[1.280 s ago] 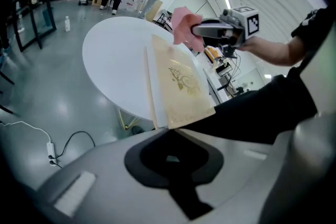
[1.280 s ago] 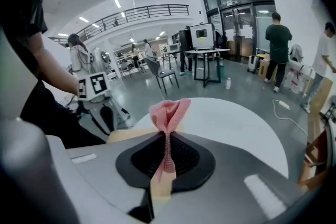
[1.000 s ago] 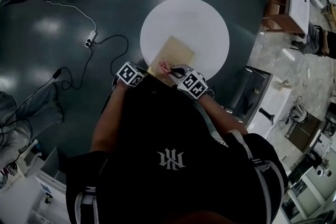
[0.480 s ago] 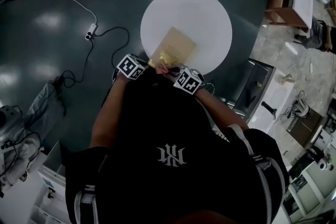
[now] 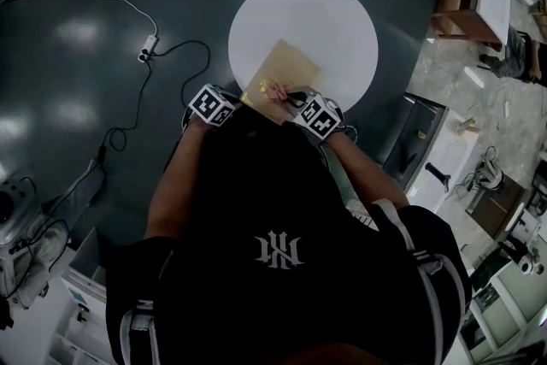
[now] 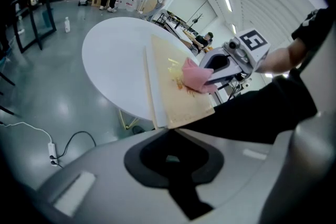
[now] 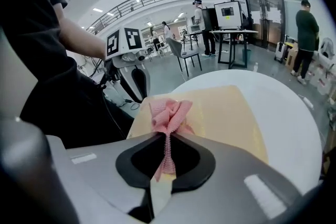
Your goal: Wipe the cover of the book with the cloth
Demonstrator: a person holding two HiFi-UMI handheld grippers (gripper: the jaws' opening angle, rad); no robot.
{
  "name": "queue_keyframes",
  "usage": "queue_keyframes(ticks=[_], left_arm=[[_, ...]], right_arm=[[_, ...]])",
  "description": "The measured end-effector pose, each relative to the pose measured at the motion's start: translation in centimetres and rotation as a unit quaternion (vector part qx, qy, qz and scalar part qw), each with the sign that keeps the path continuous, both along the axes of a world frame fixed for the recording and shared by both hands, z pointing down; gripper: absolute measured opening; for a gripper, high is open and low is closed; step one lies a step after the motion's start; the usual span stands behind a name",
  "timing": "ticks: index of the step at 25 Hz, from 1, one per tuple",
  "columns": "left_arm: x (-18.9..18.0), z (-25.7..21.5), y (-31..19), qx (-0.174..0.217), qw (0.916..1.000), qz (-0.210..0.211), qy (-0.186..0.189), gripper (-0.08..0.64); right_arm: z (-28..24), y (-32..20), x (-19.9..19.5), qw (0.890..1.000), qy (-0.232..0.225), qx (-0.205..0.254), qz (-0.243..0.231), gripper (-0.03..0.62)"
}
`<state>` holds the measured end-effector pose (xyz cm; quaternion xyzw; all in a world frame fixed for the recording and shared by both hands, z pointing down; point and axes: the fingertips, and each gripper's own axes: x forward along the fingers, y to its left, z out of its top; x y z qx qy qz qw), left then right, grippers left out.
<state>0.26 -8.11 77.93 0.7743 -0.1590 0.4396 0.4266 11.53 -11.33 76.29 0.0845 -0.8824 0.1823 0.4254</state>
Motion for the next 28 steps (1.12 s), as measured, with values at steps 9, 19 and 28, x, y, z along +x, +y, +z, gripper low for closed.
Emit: queue_keyframes(ticks=[9, 19, 28], left_arm=[[0.0, -0.4, 0.4, 0.004, 1.0000, 0.003, -0.001, 0.021], [-0.1, -0.6, 0.7, 0.005, 1.0000, 0.005, -0.003, 0.021], [-0.3, -0.2, 0.7, 0.004, 1.0000, 0.008, -0.005, 0.021]], right_arm=[[-0.2, -4.2, 2.7, 0.998, 0.018, 0.017, 0.056, 0.023], [-0.2, -9.0, 5.6, 0.993, 0.032, 0.040, 0.111, 0.023], [0.0, -12.0, 7.7, 0.986, 0.042, 0.052, 0.154, 0.023]])
